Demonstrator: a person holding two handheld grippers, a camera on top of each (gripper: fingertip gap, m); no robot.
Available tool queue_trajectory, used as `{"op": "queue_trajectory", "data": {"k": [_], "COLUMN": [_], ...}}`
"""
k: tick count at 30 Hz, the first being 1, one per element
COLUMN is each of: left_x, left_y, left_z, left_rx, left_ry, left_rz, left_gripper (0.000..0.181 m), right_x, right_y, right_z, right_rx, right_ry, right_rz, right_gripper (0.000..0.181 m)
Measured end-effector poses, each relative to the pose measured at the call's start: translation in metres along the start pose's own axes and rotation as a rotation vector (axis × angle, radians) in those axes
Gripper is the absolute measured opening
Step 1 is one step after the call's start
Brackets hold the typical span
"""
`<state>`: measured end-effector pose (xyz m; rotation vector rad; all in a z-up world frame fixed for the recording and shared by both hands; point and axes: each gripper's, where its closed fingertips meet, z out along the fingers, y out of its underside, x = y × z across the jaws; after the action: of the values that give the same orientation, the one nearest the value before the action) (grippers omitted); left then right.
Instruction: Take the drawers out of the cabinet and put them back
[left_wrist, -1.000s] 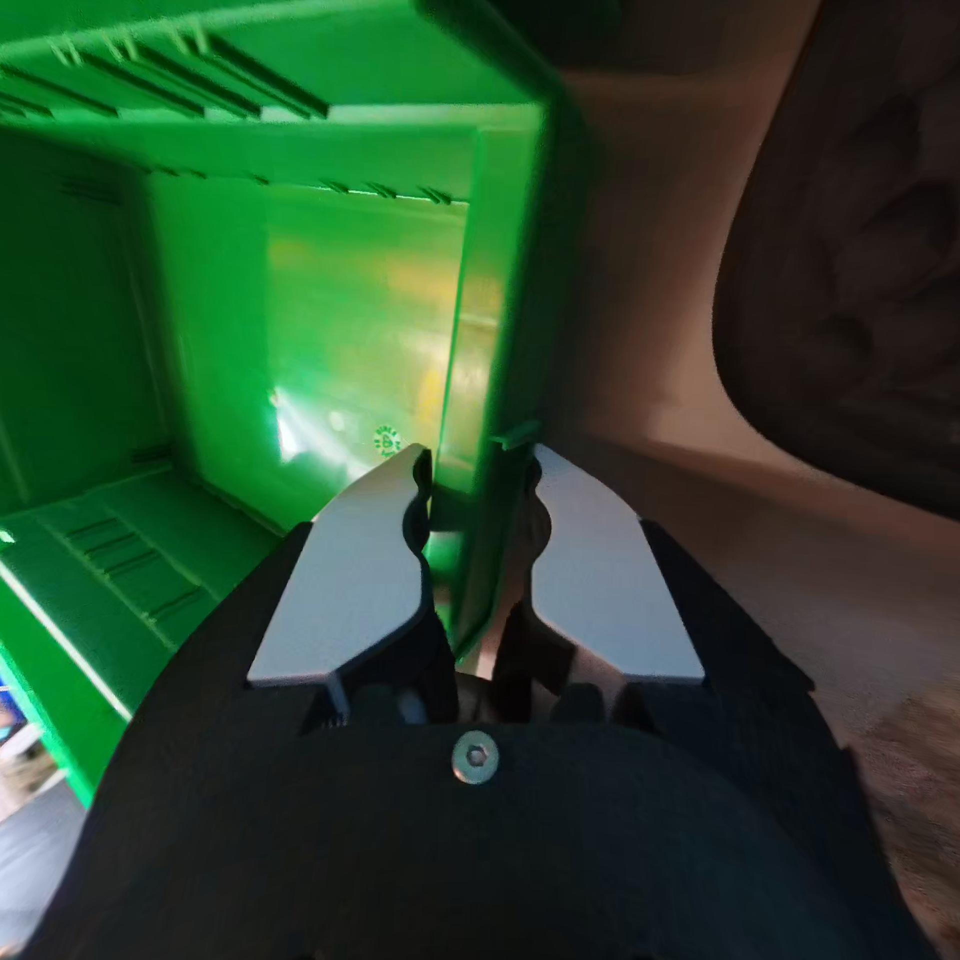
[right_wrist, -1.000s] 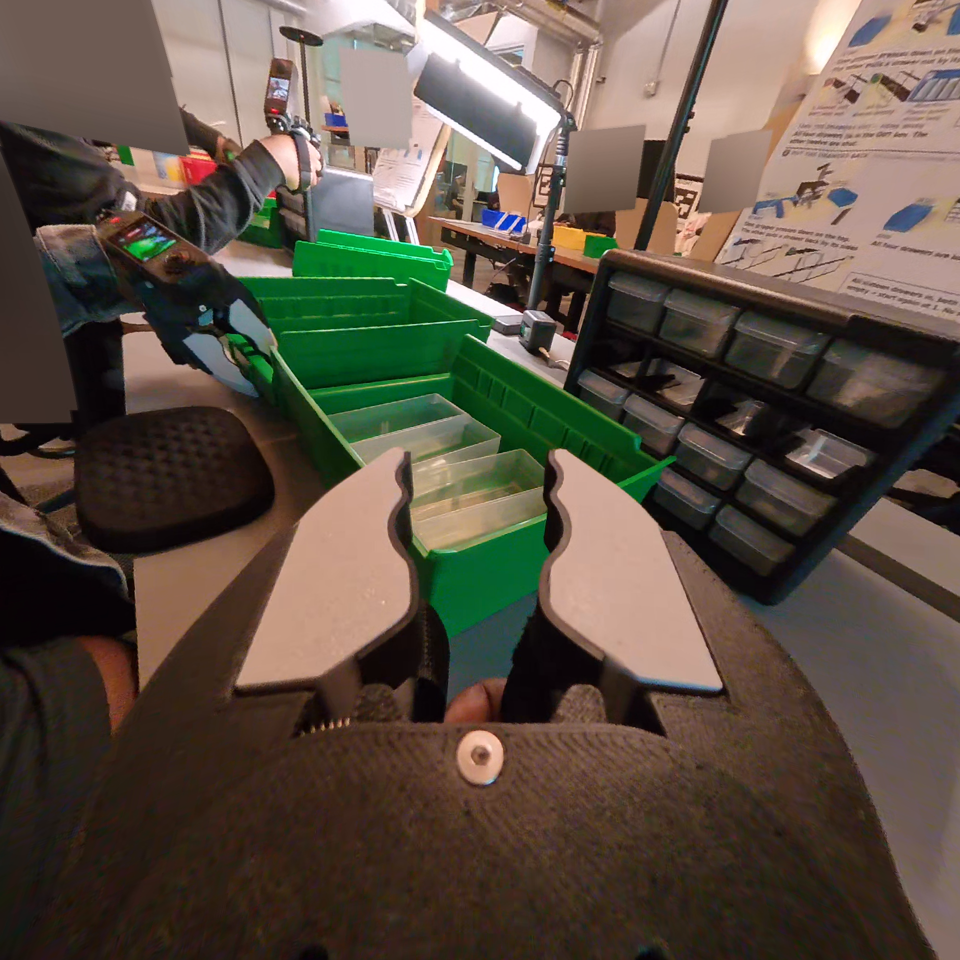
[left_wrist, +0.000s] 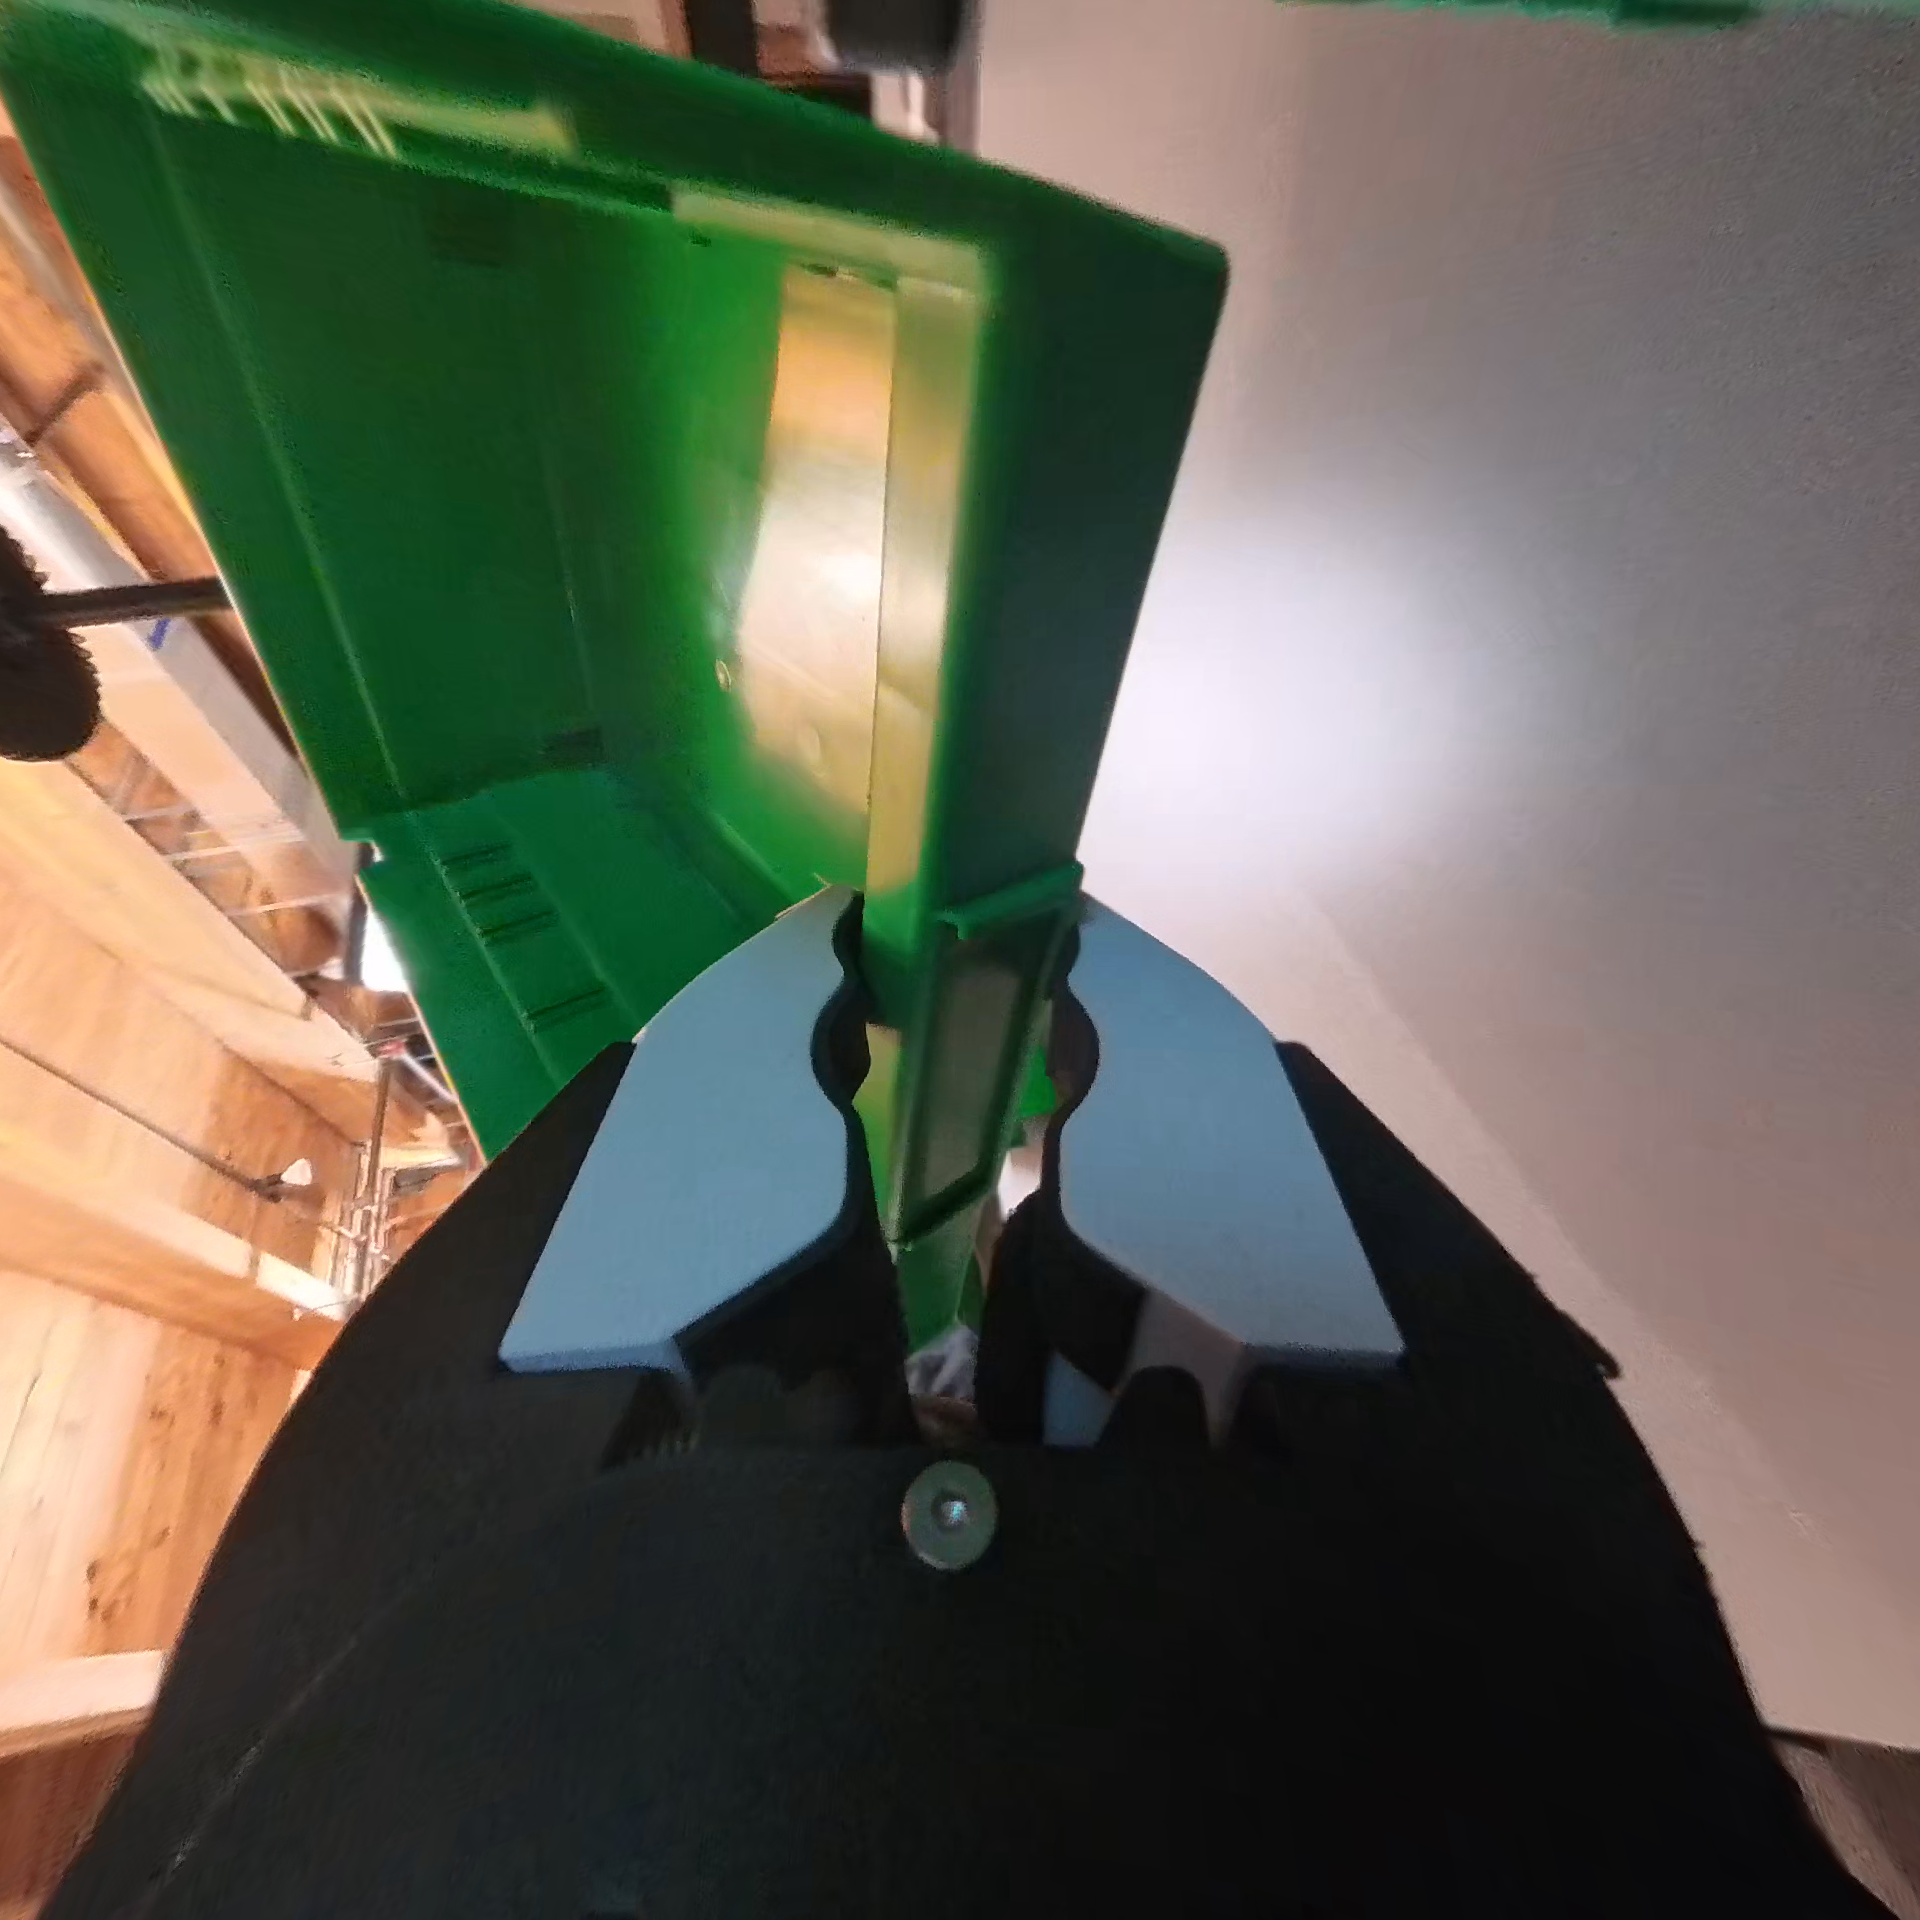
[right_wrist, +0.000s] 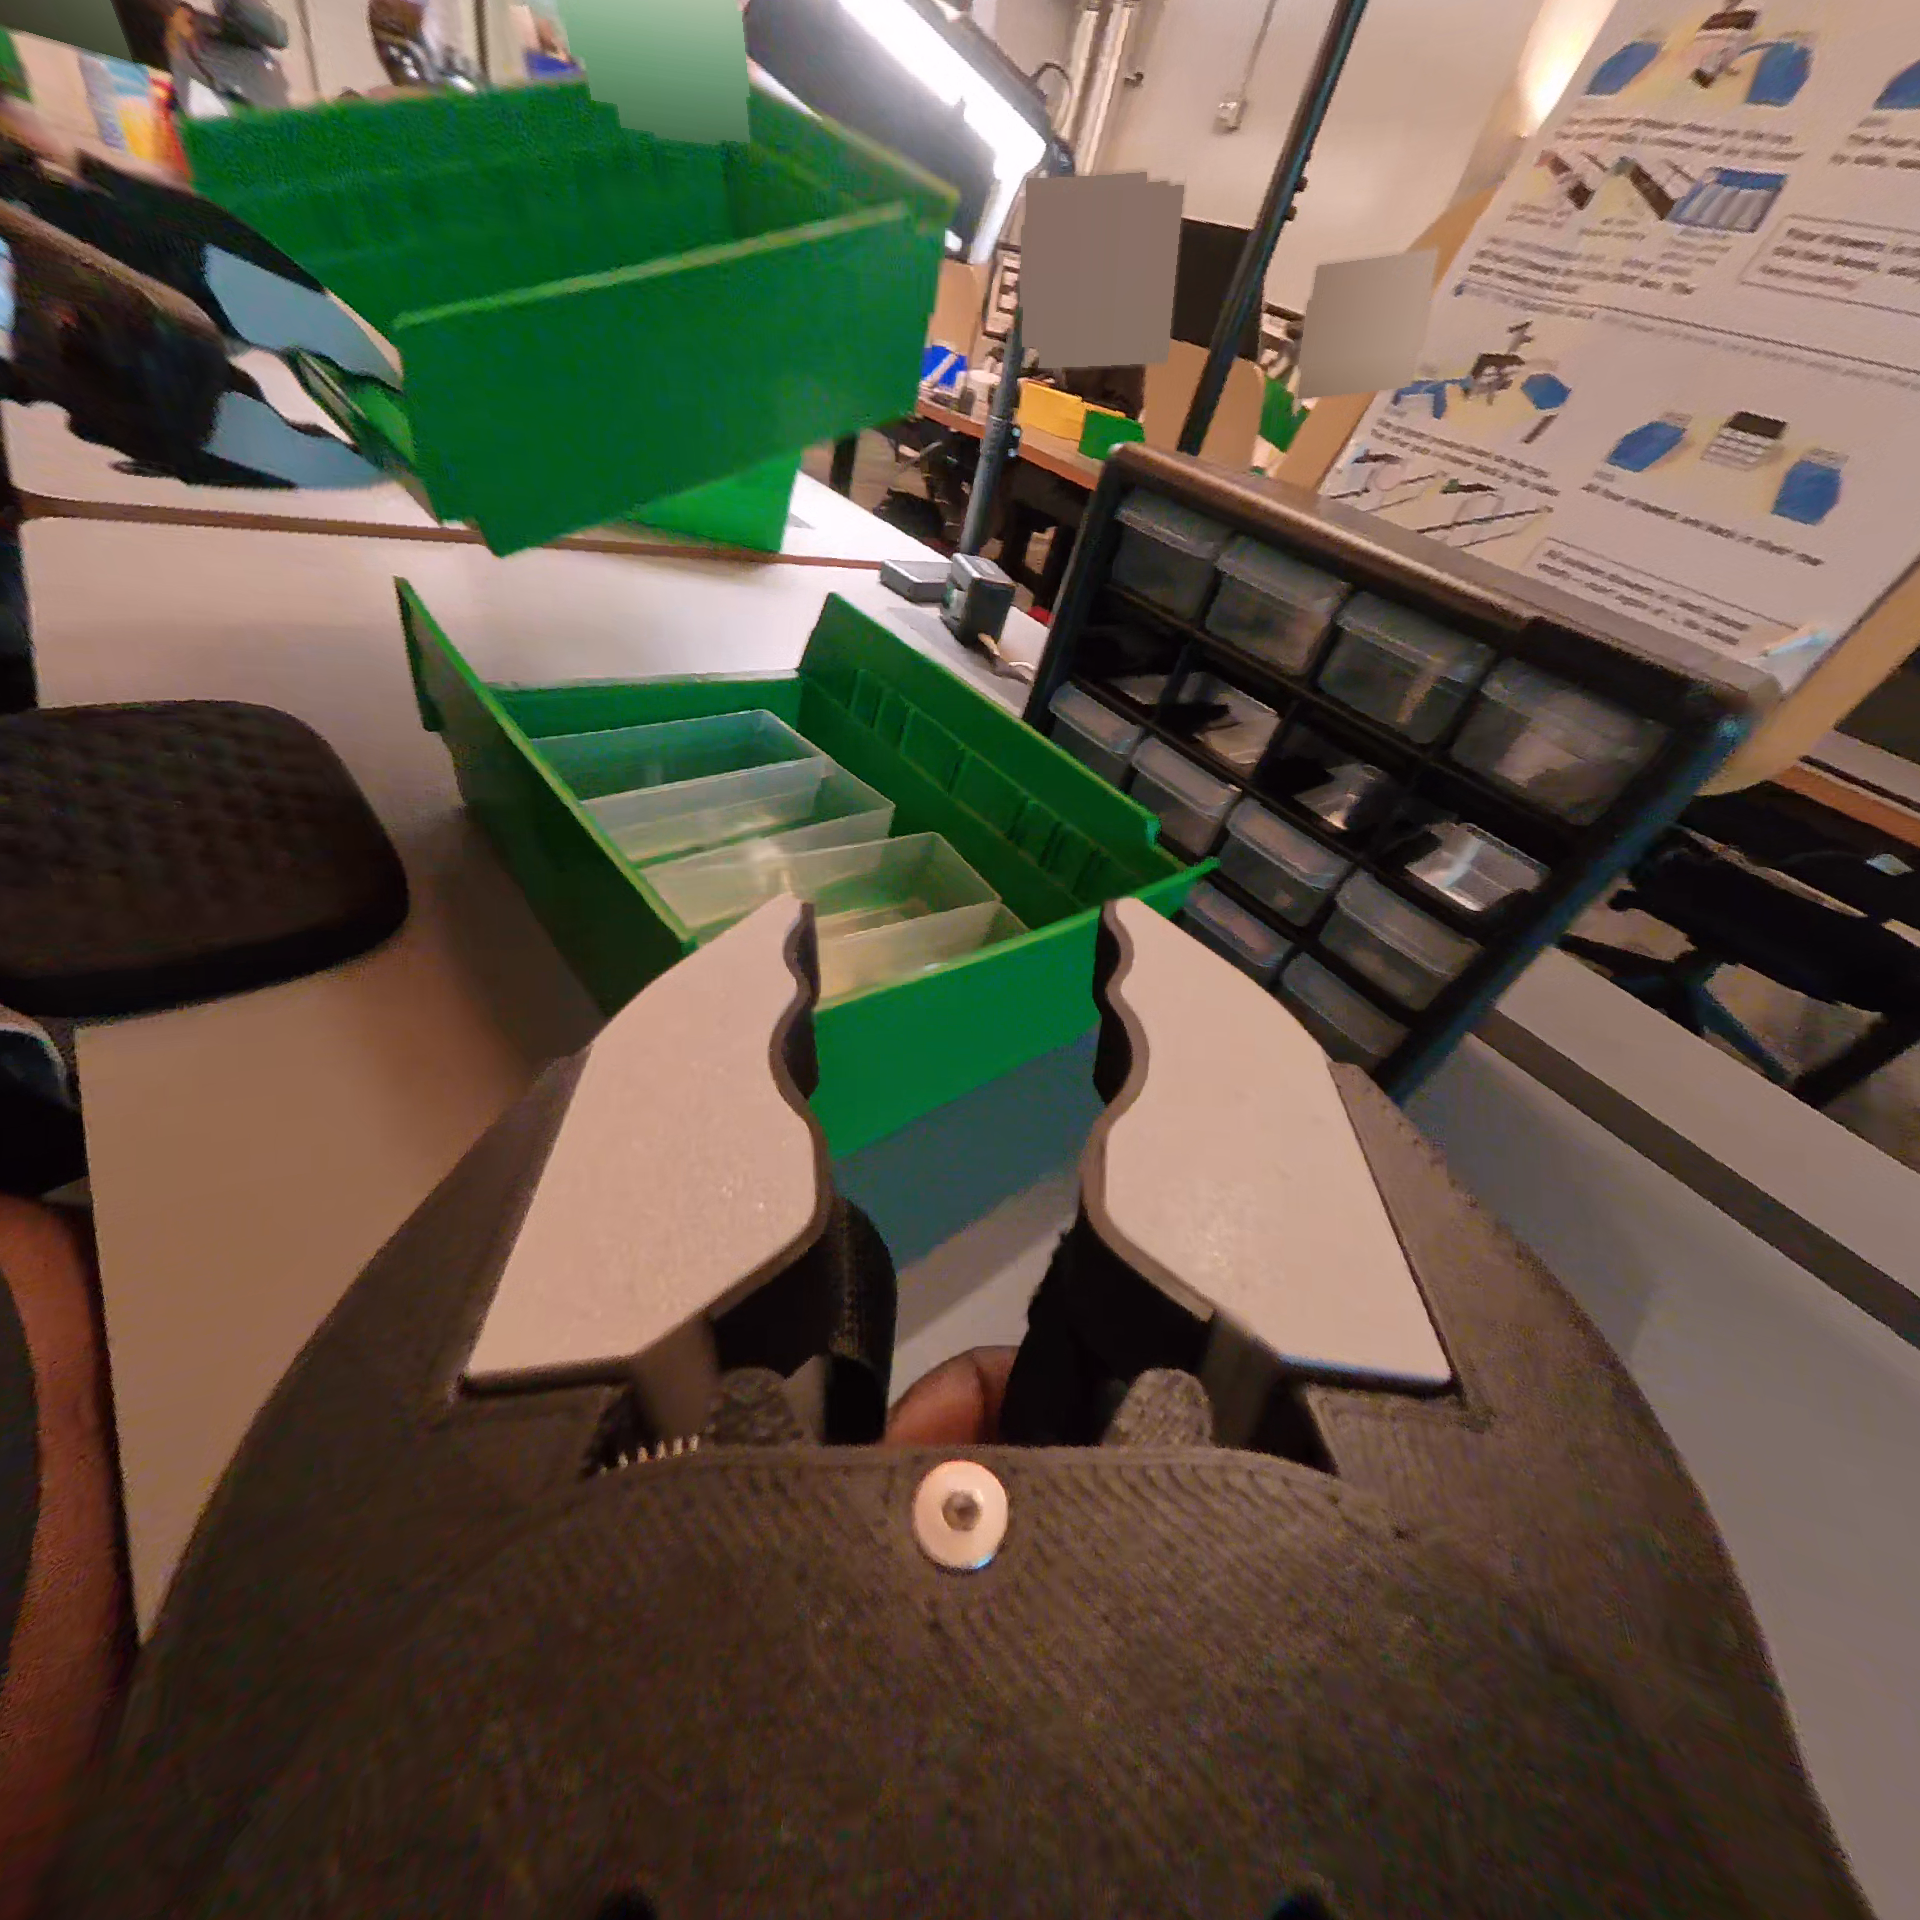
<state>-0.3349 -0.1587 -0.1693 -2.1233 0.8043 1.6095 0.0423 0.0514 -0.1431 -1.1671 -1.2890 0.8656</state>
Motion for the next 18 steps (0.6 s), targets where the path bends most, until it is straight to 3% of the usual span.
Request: {"op": "queue_trajectory", "data": {"k": [1, 6, 18], "left_x": [-0.009, -0.048, -0.092], "left_y": [-0.006, -0.055, -0.234], "left_z": [-0.003, -0.023, -0.078], "left_rx": [0.009, 0.11, 0.458], "left_ry": [-0.018, -0.078, -0.106], "left_rz": [-0.013, -0.039, -0.046], "left_gripper": [0.031, 0.03, 0.03], "right_x": [0.005, 0.034, 0.089], "right_y": [0.001, 0.008, 0.003], "right_z": [-0.004, -0.023, -0.084], "right_rx": [-0.006, -0.044, -0.015], "right_ry": [0.016, 0.11, 0.319], "right_rz": [-0.002, 0.009, 0.054], "right_gripper": [0.052, 0.056, 0.055]}}
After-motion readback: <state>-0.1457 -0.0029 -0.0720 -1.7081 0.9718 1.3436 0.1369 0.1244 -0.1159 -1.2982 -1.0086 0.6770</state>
